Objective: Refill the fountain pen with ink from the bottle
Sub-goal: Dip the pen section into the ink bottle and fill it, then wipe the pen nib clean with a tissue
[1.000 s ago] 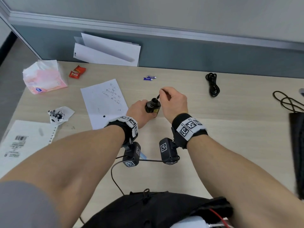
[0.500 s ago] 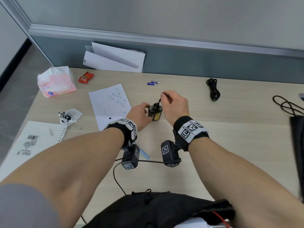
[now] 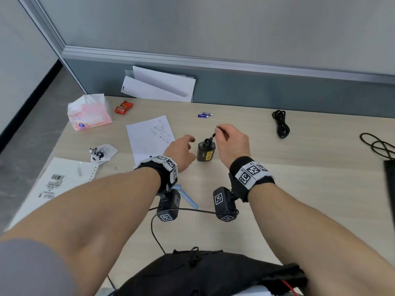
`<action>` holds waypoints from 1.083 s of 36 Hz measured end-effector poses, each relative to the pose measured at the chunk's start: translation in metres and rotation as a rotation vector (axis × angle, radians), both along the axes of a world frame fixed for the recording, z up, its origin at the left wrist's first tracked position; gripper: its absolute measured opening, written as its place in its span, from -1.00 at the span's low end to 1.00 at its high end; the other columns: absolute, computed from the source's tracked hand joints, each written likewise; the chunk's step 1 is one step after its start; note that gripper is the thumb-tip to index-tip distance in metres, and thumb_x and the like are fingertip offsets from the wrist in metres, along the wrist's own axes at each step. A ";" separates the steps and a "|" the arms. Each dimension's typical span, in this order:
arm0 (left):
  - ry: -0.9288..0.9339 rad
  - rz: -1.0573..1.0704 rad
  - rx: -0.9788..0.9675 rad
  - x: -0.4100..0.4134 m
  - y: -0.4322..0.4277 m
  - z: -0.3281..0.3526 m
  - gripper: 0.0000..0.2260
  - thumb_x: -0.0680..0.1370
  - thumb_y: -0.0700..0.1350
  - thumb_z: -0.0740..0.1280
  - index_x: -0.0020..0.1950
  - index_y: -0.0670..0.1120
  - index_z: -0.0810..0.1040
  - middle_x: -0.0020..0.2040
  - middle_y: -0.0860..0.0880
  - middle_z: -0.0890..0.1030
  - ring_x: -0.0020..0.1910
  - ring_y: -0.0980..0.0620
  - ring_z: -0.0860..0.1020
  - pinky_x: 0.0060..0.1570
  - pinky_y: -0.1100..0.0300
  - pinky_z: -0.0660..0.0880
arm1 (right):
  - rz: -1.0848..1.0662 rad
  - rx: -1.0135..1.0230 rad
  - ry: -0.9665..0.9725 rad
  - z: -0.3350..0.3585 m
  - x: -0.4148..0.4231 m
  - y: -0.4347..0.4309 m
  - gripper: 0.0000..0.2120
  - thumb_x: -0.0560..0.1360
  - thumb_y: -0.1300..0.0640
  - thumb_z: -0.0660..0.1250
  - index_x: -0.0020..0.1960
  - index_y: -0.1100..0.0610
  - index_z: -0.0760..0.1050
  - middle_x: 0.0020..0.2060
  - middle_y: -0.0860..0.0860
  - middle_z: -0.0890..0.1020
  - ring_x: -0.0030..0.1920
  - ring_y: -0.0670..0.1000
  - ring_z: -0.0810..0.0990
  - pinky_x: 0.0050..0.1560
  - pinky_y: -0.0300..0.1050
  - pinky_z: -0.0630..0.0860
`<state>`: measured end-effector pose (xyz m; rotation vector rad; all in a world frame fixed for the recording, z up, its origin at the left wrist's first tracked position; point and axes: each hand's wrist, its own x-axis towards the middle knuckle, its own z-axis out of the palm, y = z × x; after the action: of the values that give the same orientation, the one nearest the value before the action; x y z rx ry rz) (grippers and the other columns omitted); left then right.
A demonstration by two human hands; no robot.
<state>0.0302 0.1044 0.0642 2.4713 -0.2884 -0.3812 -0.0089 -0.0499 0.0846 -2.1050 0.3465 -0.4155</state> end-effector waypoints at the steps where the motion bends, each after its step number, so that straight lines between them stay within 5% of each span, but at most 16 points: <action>1: 0.001 -0.009 0.001 0.000 0.000 -0.001 -0.55 0.49 -0.19 0.30 0.37 0.00 0.36 0.19 -0.04 0.55 0.09 -0.05 0.52 -0.02 0.15 0.43 | -0.006 0.003 0.001 -0.001 -0.001 0.000 -0.86 0.54 0.08 0.27 0.00 0.03 0.60 -0.20 -0.09 0.62 -0.15 -0.06 0.58 -0.12 -0.35 0.41; 5: 0.003 -0.033 0.007 -0.001 0.002 -0.004 -0.55 0.49 -0.19 0.30 0.37 0.00 0.36 0.19 -0.04 0.54 0.10 -0.05 0.52 0.00 0.15 0.44 | -0.028 0.004 -0.003 -0.001 -0.003 0.002 -0.88 0.54 0.08 0.27 -0.02 0.00 0.59 -0.23 -0.13 0.60 -0.17 -0.09 0.57 -0.17 -0.43 0.36; 14: -0.010 -0.040 0.016 0.003 0.010 -0.003 -0.60 0.54 -0.21 0.24 0.39 -0.03 0.36 0.22 -0.06 0.53 0.13 -0.06 0.52 0.09 0.09 0.47 | -0.010 -0.106 0.006 0.009 -0.008 0.005 -0.86 0.55 0.09 0.26 -0.02 0.06 0.59 -0.20 -0.06 0.62 -0.12 0.00 0.58 -0.01 -0.09 0.54; 24: -0.017 -0.044 0.045 -0.005 0.015 -0.006 -0.65 0.56 -0.16 0.24 0.35 -0.06 0.40 0.18 -0.06 0.56 0.14 -0.06 0.51 0.10 0.11 0.45 | -0.020 -0.150 0.061 0.012 -0.018 0.004 -0.87 0.56 0.08 0.25 -0.01 0.05 0.58 -0.19 -0.07 0.60 -0.13 -0.03 0.57 -0.03 -0.15 0.52; 39: -0.039 -0.147 0.017 -0.013 -0.015 0.007 -0.66 0.57 -0.14 0.23 0.35 -0.07 0.41 0.17 -0.07 0.56 0.15 -0.07 0.51 0.13 0.10 0.45 | -0.151 -0.206 0.105 0.021 -0.036 -0.021 -0.83 0.56 0.11 0.22 -0.01 0.09 0.58 -0.13 0.01 0.64 -0.08 0.06 0.57 0.05 0.04 0.54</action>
<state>0.0177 0.0890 0.0709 2.4838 -0.4874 -0.3980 -0.0453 -0.0704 0.1058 -2.3157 0.5468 -0.4459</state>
